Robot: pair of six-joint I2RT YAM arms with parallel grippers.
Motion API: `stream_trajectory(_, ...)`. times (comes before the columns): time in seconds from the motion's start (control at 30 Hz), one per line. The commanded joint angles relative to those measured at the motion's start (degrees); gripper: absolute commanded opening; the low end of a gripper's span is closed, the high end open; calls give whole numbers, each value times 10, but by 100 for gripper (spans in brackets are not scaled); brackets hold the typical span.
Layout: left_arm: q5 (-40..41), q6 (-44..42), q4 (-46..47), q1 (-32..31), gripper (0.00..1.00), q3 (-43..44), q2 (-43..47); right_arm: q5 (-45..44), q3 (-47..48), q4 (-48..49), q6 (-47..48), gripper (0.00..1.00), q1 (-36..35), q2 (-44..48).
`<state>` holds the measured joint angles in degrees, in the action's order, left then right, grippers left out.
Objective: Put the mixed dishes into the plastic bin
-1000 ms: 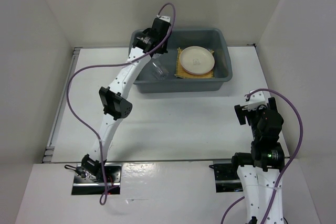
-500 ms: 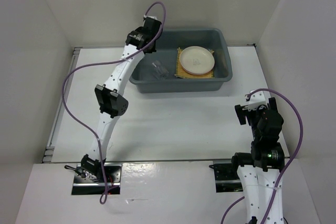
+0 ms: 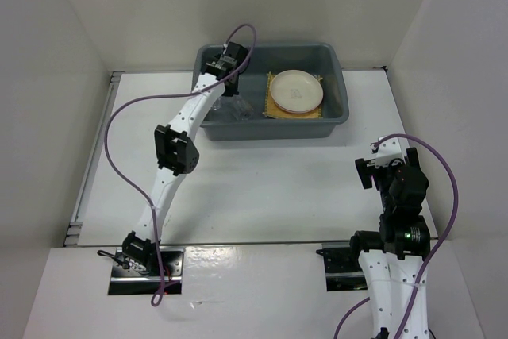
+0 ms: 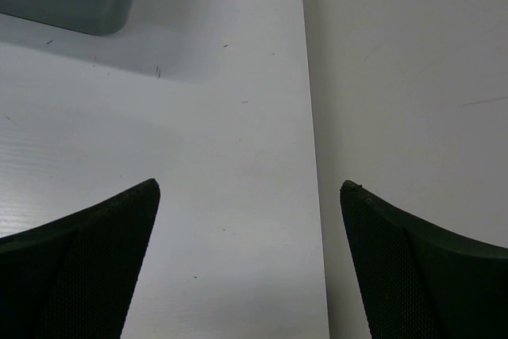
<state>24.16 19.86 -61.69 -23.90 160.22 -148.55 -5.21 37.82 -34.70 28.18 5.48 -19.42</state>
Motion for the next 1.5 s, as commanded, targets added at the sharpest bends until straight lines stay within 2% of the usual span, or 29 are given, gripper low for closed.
stream_trajectory(0.0, 2, 4, -6, 3, 0, 11, -7, -4, -4, 28, -6, 99, -6, 3)
stream_trajectory(0.27, 1, 4, -17, 3, 2, 16, -40, -4, -4, 28, -6, 99, -6, 3)
stream_trajectory(0.37, 1, 9, -29, 3, 9, 22, -53, -4, -4, 28, -6, 99, -6, 3)
stream_trajectory(0.43, 1, 9, -29, 3, 20, 22, -53, -4, -4, 28, -6, 99, -6, 3)
stream_trajectory(0.47, 1, 9, -29, 3, 20, 22, -53, -4, -4, 28, -6, 99, -6, 3)
stream_trajectory(0.53, 1, 9, -29, 3, 27, 22, -48, -4, -4, 28, -6, 99, -6, 3)
stream_trajectory(0.57, 1, 9, -29, 3, 34, 28, -42, -4, -4, 28, -6, 99, -6, 3)
stream_trajectory(0.6, 1, 9, -29, 8, 35, 28, -42, -4, -4, 28, -6, 99, -6, 3)
stream_trajectory(0.67, 1, 4, -29, 8, 45, 40, -37, -4, -4, 28, -6, 99, -6, 3)
stream_trajectory(0.7, -5, 4, -29, 8, 59, 40, -37, -4, -4, 28, -6, 99, -6, 3)
stream_trajectory(0.73, -12, 4, -29, 8, 66, 48, -30, -4, -4, 28, -6, 99, -6, 3)
stream_trajectory(0.87, -37, -10, -16, 8, 84, 68, -10, -4, -4, 28, -6, 99, -6, 3)
stream_trajectory(1.07, -109, -43, 25, 8, 90, 68, 3, -4, -4, 28, -6, 99, -6, -3)
stream_trajectory(1.37, -316, -96, 65, 32, 90, 86, -36, -9, -4, 28, -6, 99, -6, -13)
stream_trajectory(1.47, -343, -108, 65, 37, 90, 98, -68, -9, -4, 28, -6, 99, -6, -18)
